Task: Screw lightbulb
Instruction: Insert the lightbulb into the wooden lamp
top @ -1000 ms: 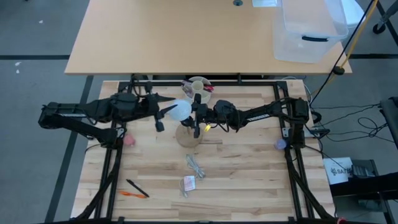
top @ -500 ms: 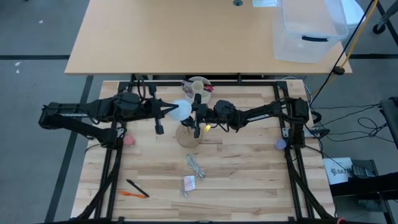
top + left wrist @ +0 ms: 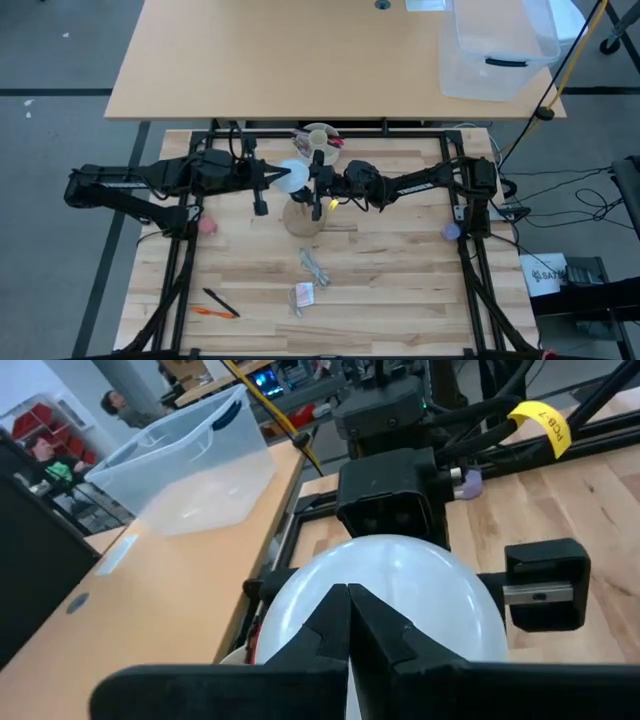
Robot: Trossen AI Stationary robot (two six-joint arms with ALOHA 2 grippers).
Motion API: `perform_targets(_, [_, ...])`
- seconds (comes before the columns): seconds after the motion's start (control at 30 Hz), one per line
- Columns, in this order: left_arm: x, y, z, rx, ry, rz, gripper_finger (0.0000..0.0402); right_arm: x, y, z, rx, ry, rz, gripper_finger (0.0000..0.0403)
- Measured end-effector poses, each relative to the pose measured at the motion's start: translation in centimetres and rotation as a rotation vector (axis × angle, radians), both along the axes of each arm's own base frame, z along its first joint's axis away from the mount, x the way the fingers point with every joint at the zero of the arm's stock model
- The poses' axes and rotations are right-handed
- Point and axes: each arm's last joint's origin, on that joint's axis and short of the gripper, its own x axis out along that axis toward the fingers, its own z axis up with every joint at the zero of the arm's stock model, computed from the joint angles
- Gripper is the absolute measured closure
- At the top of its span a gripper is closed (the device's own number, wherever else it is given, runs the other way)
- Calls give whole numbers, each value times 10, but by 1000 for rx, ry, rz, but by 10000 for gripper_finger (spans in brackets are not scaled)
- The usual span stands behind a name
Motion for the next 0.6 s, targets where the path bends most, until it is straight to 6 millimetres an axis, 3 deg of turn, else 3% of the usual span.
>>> perform_targets(0.27, [2,3,-2,-48,-5,-9,401,0,2,0,9,0,-2,236])
perform_targets(0.6, [8,1,-6,-72,9,-45,401,2,9,-2,1,11,-42,163])
